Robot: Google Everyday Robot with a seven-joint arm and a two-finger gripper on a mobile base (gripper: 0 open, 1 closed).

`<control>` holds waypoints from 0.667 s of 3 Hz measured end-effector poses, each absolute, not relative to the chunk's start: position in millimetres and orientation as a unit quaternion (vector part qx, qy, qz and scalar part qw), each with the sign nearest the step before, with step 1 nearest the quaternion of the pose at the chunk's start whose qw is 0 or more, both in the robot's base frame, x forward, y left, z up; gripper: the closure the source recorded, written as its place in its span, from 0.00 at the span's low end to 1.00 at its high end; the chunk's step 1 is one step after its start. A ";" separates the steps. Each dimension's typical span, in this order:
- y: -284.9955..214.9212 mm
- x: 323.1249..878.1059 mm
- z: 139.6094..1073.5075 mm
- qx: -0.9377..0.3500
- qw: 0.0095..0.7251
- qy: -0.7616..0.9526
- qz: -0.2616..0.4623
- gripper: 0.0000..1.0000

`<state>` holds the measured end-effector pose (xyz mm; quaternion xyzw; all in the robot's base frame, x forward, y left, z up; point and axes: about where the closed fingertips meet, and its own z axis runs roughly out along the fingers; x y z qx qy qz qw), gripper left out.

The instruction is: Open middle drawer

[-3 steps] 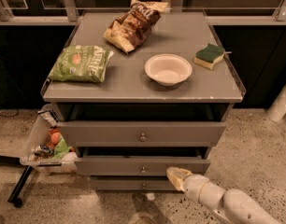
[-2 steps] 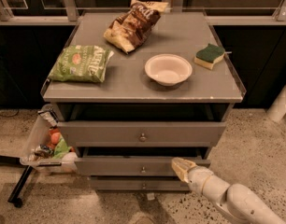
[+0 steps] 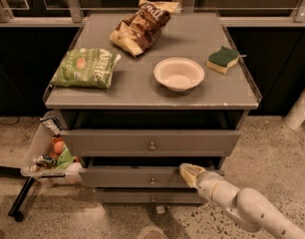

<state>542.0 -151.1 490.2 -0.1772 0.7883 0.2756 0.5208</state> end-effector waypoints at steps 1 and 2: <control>-158.8 571.1 477.0 -0.185 0.515 0.794 0.266 1.00; -167.2 591.2 464.8 -0.191 0.508 0.799 0.259 1.00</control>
Offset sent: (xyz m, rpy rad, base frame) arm 0.0729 -0.0312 -0.0390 -0.0807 0.0279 0.0016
